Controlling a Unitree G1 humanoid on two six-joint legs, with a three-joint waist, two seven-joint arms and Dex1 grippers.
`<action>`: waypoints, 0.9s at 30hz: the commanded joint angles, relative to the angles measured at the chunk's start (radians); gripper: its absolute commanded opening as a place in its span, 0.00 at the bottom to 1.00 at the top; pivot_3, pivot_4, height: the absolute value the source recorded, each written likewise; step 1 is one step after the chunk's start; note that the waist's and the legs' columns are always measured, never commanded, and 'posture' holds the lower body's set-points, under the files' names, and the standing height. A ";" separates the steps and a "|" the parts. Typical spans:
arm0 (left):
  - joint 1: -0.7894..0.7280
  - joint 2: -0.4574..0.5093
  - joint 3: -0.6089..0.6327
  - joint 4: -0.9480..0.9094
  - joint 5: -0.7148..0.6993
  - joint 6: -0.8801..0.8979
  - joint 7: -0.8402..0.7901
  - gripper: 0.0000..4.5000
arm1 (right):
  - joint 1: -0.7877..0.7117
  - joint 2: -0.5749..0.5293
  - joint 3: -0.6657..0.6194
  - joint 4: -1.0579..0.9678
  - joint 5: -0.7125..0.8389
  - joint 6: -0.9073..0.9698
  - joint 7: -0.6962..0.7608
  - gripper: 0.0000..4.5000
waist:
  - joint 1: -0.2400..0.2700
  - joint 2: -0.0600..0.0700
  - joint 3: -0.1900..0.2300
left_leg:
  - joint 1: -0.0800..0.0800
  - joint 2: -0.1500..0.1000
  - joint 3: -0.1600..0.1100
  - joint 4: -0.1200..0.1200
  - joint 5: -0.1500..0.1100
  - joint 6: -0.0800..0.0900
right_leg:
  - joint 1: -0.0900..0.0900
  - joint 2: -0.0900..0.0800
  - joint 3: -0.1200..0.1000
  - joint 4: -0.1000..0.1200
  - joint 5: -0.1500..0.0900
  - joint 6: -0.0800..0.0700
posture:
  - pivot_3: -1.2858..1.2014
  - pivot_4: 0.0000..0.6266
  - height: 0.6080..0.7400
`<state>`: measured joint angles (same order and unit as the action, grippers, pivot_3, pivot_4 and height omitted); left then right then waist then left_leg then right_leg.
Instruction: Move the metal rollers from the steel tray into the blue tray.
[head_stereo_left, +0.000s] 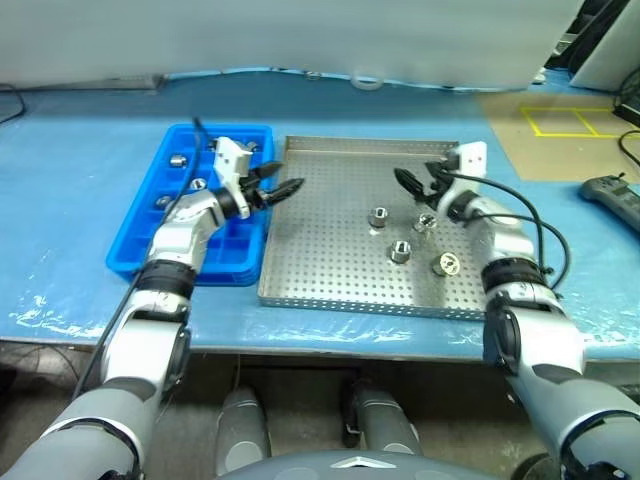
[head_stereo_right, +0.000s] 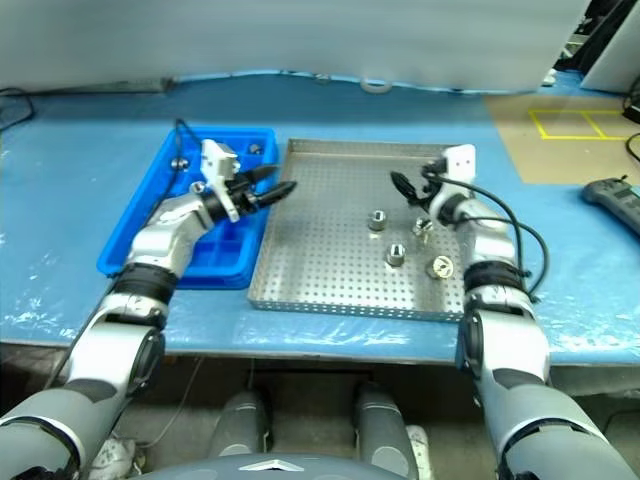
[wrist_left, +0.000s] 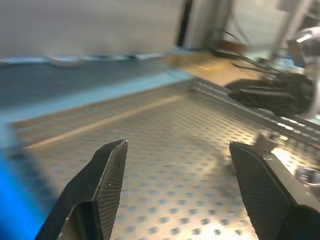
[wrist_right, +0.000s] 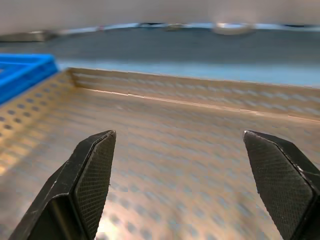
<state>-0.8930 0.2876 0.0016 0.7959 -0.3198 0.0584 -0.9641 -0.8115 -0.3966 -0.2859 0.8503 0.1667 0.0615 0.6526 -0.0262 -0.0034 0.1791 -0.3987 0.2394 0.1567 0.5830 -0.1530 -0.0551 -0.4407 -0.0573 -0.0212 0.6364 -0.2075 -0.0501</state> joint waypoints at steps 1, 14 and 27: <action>-0.100 -0.017 -0.038 0.201 0.116 -0.130 0.040 0.79 | 0.066 -0.006 -0.023 -0.203 0.052 0.058 -0.051 0.94 | -0.024 0.000 0.000 | 0.000 0.000 0.000 0.000 0.000 0.000 | 0.000 0.000 0.000 0.000 0.000 0.000 | 0.25 0.24 1.00; -0.313 -0.193 -0.014 0.523 0.281 -0.247 0.343 0.79 | 0.379 0.013 -0.042 -0.664 0.125 0.253 -0.226 0.94 | -0.159 0.001 0.000 | 0.002 -0.006 0.006 0.013 -0.014 0.023 | 0.020 -0.007 0.001 -0.033 0.014 0.010 | 0.17 0.24 1.00; -0.265 -0.199 -0.025 0.555 0.405 -0.172 0.495 0.79 | 0.480 0.014 -0.039 -0.799 0.145 0.301 -0.292 0.94 | -0.335 0.001 -0.001 | -0.012 -0.022 0.007 0.021 -0.024 0.041 | 0.020 -0.023 -0.006 -0.050 0.018 0.024 | 0.14 0.24 1.00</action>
<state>-1.1570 0.0769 -0.0129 1.3563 0.0604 -0.1193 -0.4951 -0.3342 -0.3716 -0.3111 0.0949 0.2969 0.3608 0.3667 -0.3616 -0.0021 0.1784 -0.4115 0.2171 0.1636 0.6037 -0.1772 -0.0132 -0.4203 -0.0810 -0.0284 0.5867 -0.1901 -0.0253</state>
